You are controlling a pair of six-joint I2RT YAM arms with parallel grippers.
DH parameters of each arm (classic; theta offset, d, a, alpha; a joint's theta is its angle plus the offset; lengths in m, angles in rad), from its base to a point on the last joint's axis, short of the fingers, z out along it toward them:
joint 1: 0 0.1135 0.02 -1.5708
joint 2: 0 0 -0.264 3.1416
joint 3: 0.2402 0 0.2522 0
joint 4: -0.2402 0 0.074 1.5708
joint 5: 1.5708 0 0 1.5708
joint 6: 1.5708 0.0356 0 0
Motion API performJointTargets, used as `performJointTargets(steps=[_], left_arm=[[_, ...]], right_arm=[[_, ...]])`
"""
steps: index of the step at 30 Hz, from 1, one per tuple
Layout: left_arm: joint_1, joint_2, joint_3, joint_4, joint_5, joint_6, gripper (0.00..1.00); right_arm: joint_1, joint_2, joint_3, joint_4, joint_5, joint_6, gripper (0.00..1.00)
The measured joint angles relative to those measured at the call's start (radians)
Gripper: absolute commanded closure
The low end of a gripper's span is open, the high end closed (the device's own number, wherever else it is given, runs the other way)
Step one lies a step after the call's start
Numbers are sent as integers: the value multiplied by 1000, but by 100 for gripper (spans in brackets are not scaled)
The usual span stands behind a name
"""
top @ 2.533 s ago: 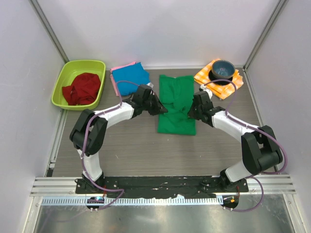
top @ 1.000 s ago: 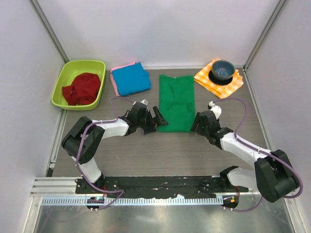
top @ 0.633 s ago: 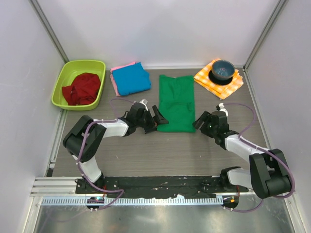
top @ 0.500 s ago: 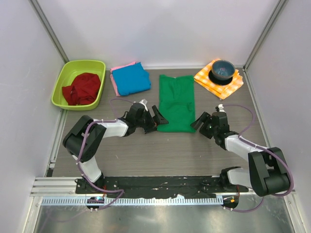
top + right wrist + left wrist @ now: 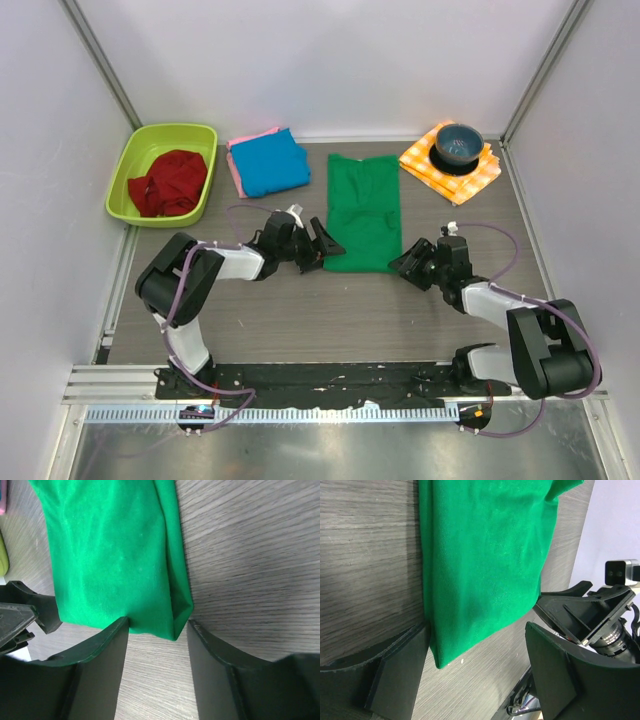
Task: Fold and stack the t-shirts
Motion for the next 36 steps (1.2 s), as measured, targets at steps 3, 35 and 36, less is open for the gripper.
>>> performJointTargets(steps=[3, 35, 36], left_arm=[[6, 11, 0, 11, 16, -6, 25], [-27, -66, -137, -33, 7, 4, 100], [-41, -93, -158, -46, -2, 1, 100]], right_arm=[[-6, 32, -1, 37, -8, 12, 49], [18, -45, -44, -21, 46, 6, 99], [46, -100, -52, -64, 65, 7, 99]])
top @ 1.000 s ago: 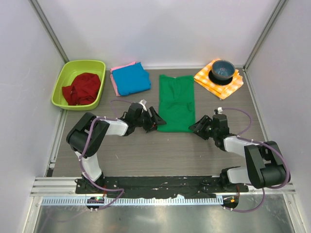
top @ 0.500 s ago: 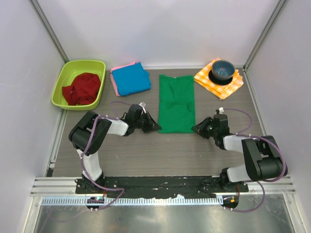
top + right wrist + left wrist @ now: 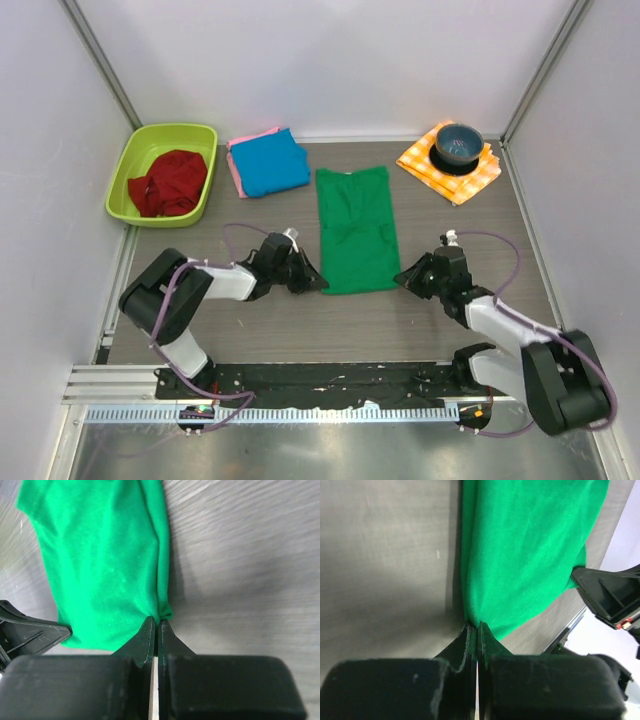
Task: Fold and stack the t-shirts
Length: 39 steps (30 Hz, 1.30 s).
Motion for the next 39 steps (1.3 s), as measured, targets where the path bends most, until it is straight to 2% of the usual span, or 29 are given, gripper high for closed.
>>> performJointTargets(steps=[4, 8, 14, 17, 20, 28, 39], left_arm=[[-74, -136, -74, -57, -55, -10, 100], [-145, -277, -149, -76, -105, -34, 100], [-209, -463, -210, -176, -180, -62, 100], [-208, -517, -164, -253, -219, -46, 100], [-168, -506, -70, -298, -218, -18, 100], [-8, -325, 140, -312, -161, 51, 100], [145, -76, 372, -310, -66, 79, 100]], right_arm=[[122, -231, -10, -166, 92, 8, 99], [192, -437, -22, -304, 156, 30, 99], [262, -558, -18, -474, 227, 44, 99], [265, -510, 43, -509, 249, 28, 99], [265, -392, 151, -491, 276, -3, 99], [248, -85, 344, -342, 316, -70, 99], [139, 298, 624, -195, 262, -80, 99]])
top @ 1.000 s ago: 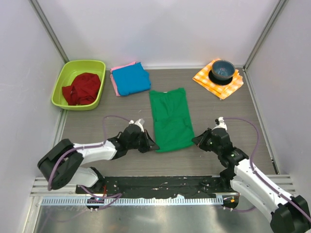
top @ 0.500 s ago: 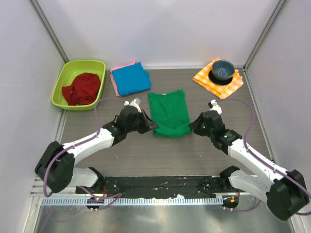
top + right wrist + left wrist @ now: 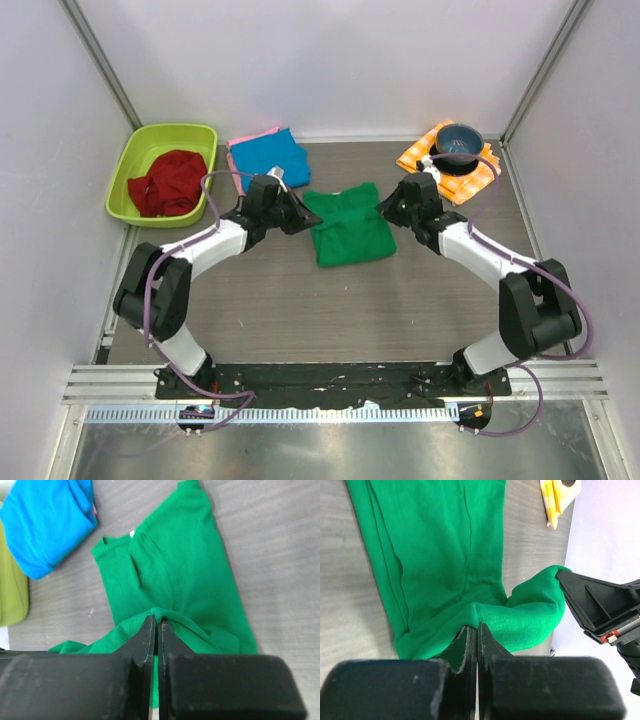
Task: Fold and stack the t-shirts
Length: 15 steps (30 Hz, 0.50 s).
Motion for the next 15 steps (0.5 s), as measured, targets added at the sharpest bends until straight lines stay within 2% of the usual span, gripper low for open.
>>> performJointTargets(steps=[15], left_arm=[[104, 314, 285, 18, 71, -6, 100]], right_arm=[[-84, 400, 346, 66, -98, -5, 99]])
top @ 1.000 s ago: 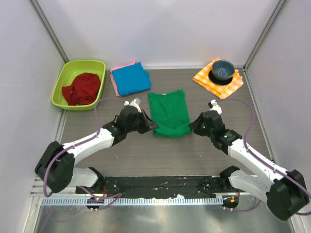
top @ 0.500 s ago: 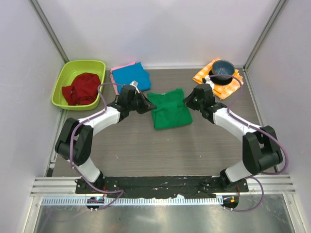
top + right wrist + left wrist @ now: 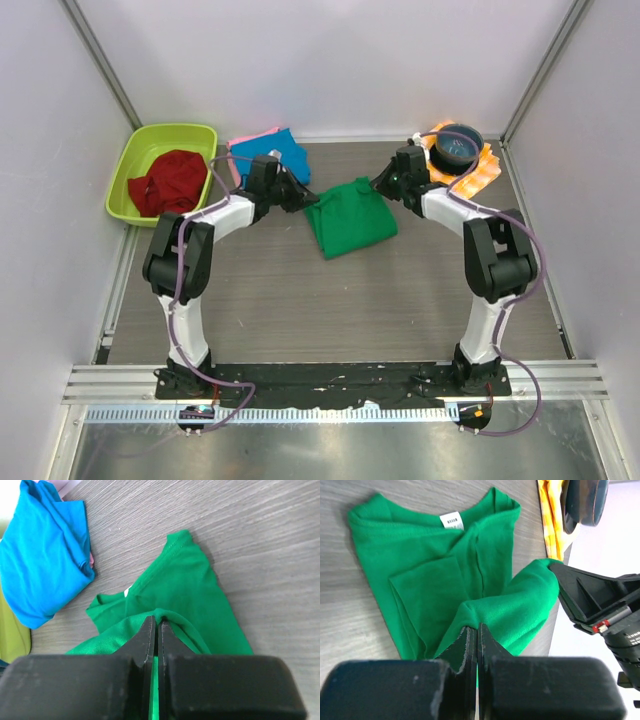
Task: Fold and stack the t-shirts
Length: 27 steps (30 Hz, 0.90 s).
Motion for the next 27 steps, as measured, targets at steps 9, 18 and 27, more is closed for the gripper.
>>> performJointTargets(steps=[9, 18, 27], left_arm=[[69, 133, 135, -13, 16, -5, 1], [105, 221, 248, -79, -21, 1, 0], [23, -197, -49, -130, -100, 49, 0]], right_arm=[[-6, 248, 224, -3, -48, -10, 48], [-4, 315, 333, 24, 8, -79, 4], [69, 44, 237, -37, 75, -224, 5]])
